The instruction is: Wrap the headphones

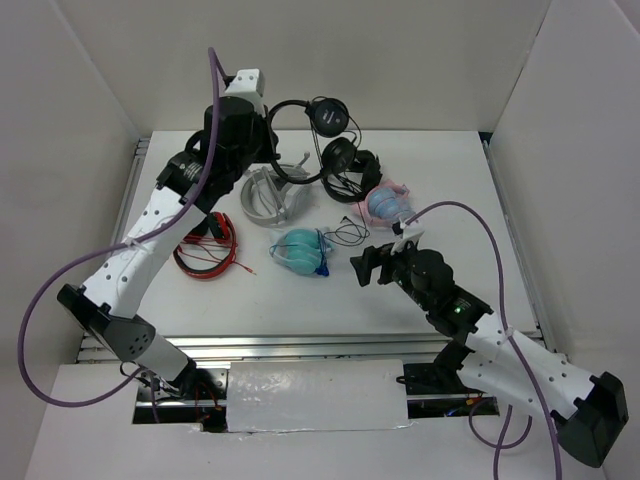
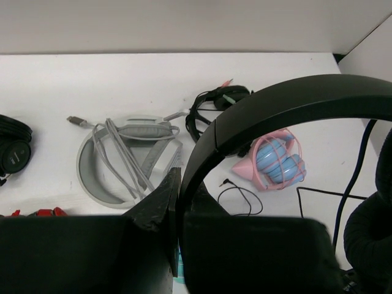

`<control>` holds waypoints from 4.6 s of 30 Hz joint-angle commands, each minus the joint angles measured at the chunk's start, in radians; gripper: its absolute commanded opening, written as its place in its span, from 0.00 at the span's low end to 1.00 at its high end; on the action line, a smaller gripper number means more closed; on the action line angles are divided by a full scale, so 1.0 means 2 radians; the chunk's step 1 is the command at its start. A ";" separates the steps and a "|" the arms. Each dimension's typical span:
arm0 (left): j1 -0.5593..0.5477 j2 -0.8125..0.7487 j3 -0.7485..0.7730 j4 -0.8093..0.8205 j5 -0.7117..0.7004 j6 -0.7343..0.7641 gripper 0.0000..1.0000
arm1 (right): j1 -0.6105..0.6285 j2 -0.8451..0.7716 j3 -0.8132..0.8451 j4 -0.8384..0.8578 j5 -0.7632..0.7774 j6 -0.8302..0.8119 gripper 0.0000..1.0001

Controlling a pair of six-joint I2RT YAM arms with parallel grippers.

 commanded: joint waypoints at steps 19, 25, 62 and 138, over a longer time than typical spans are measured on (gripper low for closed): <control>0.001 -0.059 0.032 0.051 0.022 0.004 0.00 | -0.016 0.160 -0.125 0.559 0.004 0.050 1.00; 0.001 -0.068 0.028 0.054 0.031 0.003 0.00 | -0.018 0.228 -0.070 0.621 0.031 0.003 1.00; 0.044 -0.034 0.052 0.035 -0.134 0.000 0.00 | 0.076 -0.107 -0.009 0.134 0.151 -0.021 0.00; -0.053 -0.045 -0.240 0.110 0.102 0.188 0.00 | -0.194 0.262 0.375 -0.071 -0.244 -0.114 0.00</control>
